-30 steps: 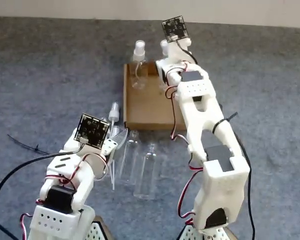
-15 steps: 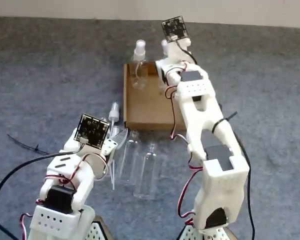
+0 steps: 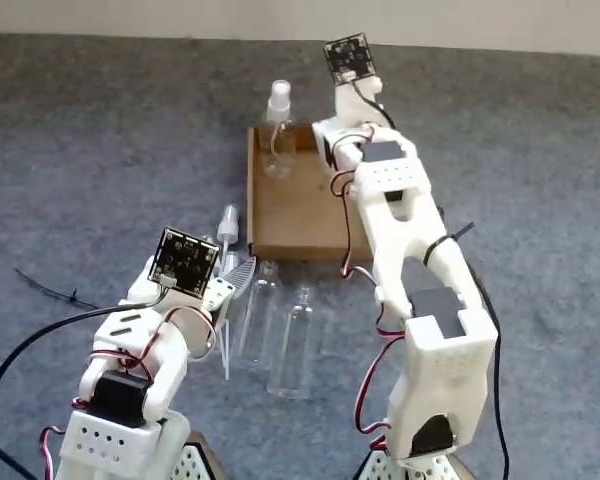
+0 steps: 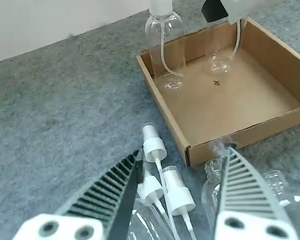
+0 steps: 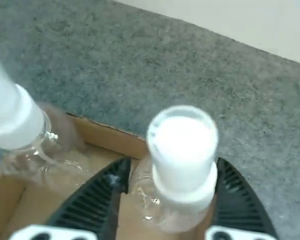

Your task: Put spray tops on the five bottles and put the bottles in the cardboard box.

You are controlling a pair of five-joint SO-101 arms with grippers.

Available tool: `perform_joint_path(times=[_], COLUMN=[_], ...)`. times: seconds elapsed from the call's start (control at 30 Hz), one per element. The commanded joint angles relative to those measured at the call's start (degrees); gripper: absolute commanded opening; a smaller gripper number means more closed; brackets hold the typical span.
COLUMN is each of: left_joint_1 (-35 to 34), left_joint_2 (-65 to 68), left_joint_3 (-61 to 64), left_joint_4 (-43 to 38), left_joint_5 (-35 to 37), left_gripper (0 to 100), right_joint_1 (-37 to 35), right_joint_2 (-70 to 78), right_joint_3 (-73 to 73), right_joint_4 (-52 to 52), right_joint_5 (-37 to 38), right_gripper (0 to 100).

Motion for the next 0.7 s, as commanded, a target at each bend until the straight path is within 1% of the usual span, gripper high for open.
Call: perform_joint_path(times=[0.0,0.17,0.37,0.47,0.57,0.67], left_joint_1=[-0.66,-0.66,-0.66,-0.66,-0.66,-0.66], left_joint_2=[-0.66,-0.66,-0.66,-0.66,-0.66,-0.57], left_joint_3=[-0.31,-0.31,-0.31,-0.31,-0.31,-0.31], left_joint_4=[-1.41,-1.41,-1.32,-1.32,-1.41,-1.41], left_joint_5=[-0.44,-0.44,-0.44,-0.44,-0.44,-0.44], left_gripper=[23,23,23,23,23,23], right_joint_1=[0.31,0.31,0.22,0.22,0.22,0.22], right_joint_2=[-0.75,-0.84,-0.84,-1.01,-1.01,-1.01], right_joint_3=[-7.43,-10.95,-13.05,-13.85,-19.03,-26.95], right_joint_4=[4.44,7.43,10.51,10.95,15.25,21.76], right_joint_5=[0.35,0.35,0.35,0.35,0.35,0.26], right_gripper=[20.0,20.0,28.3,28.9,28.9,28.9])
